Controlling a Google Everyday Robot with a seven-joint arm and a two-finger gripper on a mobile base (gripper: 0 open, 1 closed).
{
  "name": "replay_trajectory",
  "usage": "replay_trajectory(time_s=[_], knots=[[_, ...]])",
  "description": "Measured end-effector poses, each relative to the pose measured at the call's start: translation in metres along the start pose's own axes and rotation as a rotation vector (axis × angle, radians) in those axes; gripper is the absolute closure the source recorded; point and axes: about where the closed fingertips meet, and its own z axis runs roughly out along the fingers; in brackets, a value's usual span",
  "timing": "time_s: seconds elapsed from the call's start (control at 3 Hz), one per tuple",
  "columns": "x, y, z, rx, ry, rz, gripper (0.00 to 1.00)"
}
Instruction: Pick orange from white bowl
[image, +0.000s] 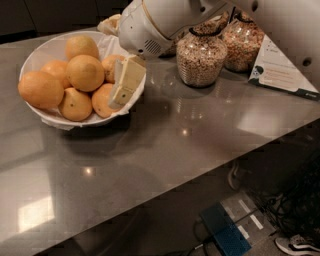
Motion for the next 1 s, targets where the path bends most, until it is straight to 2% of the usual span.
replay_trajectory(time_s=[0.33,0.67,1.0], knots=[[-0.003,0.001,0.008,-0.007,-0.022,-0.003,0.0],[0.001,-0.006,0.022,-0.009,0.021,-0.01,0.0],[0.003,-0.021,0.033,0.015,0.104,-0.043,0.0]])
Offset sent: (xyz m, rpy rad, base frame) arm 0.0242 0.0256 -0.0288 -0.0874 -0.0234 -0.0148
